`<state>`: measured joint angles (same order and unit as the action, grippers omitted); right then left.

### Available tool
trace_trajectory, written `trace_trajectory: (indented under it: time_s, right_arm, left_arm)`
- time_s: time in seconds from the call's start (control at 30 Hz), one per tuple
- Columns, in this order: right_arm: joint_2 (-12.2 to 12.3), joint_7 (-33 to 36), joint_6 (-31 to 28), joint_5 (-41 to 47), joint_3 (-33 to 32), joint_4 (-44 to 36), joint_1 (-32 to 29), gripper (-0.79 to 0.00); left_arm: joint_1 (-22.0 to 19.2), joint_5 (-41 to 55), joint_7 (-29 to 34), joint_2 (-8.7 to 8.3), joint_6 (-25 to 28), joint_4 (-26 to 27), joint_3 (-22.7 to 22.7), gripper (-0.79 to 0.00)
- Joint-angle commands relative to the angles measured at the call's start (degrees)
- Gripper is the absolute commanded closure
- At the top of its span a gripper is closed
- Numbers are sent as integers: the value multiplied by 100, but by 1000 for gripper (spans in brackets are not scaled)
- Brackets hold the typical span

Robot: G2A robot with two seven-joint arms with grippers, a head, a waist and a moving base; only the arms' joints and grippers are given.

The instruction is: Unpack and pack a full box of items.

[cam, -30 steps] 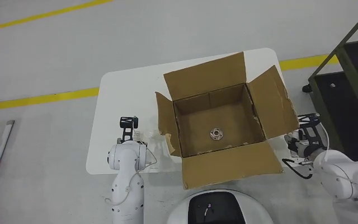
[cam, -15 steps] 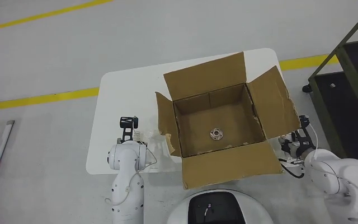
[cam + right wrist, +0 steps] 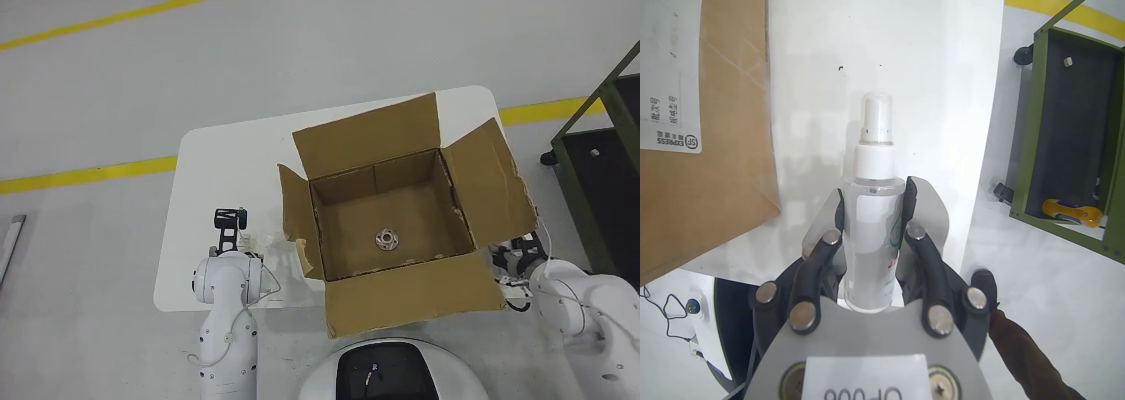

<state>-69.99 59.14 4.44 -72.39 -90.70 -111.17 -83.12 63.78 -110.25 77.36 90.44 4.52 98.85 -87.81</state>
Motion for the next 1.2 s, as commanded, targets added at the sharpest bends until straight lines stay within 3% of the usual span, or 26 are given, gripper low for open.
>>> trace_trajectory:
  time_s: [0.0,0.07,0.23,0.3,0.33,0.5,0.6,0.63,0.7,0.83,0.87,0.93,0.97,1.0,1.03,1.1,1.17]
  right_arm:
    - [0,22,-14,-26,46,36,48,-259]
    - [-1,37,-8,-47,84,72,81,-311]
    - [-1,58,25,-128,145,175,151,-323]
    - [0,68,20,-121,149,187,163,-428]
    - [1,76,20,-120,149,181,166,-406]
    - [5,83,92,-61,65,-18,184,-440]
    - [16,123,182,-8,-139,-357,140,-637]
    - [20,162,219,27,-229,-472,113,-745]
    - [28,224,306,164,-457,-697,66,-782]
    - [69,289,255,248,-1021,-1032,74,-683]
    - [78,278,278,296,-1191,-1135,113,-576]
    - [98,251,337,336,-1540,-1355,212,-486]
    - [106,262,361,388,-1679,-1468,260,-354]
    - [112,260,415,461,-1829,-1586,333,-323]
    - [122,230,425,497,-1959,-1713,421,-197]
    - [139,187,414,665,-2121,-1944,626,-46]
    - [155,192,402,863,-2152,-2134,838,0]
  left_arm:
    - [0,0,0,0,0,0,0,-785]
    - [0,0,0,0,0,0,0,-785]
    - [0,0,0,0,0,0,0,-785]
    - [0,0,0,0,0,0,0,-785]
    - [0,0,0,0,0,0,0,-785]
    - [0,0,0,0,0,0,0,-785]
    - [0,0,0,0,0,0,0,-785]
    - [0,0,0,0,0,0,0,-785]
    - [0,0,0,0,0,0,0,-785]
    - [0,0,0,0,0,0,0,-785]
    - [0,0,0,0,0,0,0,-785]
    - [0,0,0,0,0,0,0,-785]
    - [0,0,0,0,0,0,0,-785]
    - [0,0,0,0,0,0,0,-785]
    - [0,0,0,0,0,0,0,-785]
    - [0,0,0,0,0,0,0,-785]
    - [0,0,0,0,0,0,0,-785]
